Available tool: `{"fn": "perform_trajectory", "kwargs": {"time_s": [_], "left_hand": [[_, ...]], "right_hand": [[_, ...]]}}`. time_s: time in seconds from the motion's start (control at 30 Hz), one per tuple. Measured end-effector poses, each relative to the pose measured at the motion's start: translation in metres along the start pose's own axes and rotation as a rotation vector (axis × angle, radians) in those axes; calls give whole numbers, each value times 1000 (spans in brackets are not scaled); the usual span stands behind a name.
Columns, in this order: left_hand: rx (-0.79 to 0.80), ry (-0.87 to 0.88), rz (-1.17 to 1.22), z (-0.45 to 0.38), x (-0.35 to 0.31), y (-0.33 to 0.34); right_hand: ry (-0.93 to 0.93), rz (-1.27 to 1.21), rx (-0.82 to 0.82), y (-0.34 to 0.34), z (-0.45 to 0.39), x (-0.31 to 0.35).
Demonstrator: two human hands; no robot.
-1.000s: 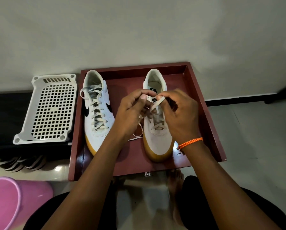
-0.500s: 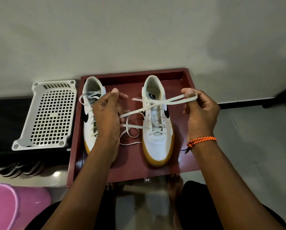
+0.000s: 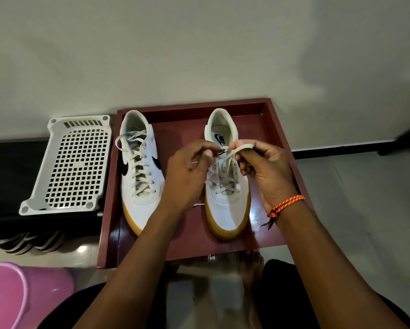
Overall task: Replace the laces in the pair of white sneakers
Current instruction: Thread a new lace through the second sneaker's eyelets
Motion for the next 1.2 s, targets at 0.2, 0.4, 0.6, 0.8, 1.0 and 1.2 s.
{"fn": "perform_trajectory", "kwargs": {"time_s": [0.2,0.4,0.6,0.8,1.0,1.2], "left_hand": [[154,-72,236,4,1,21],[126,-148,319,2,4,12],[111,-172,249,3,3,10],[-30,-288,98,2,23,-9],[-84,-198,-272,3,27,-20],[49,18,95,6,-13,9]], "right_hand": [[0,43,48,6,2,0],[-25,73,-96,-11,-2,1],[-14,16,-304,-35,-2,1],[16,0,-326,-41,-3,-2],[41,106,-281,-42,-7,-3],[87,108,134,6,4,2]]}}
Point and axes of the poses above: each hand's wrist, its own z-axis away from the middle knuckle, its own y-axis out of the palm, x = y × z, the point moved 10 cm from there along -z, towards the middle knuckle, and after that the axes turned 5 degrees about -x, right-handed, at the moved point
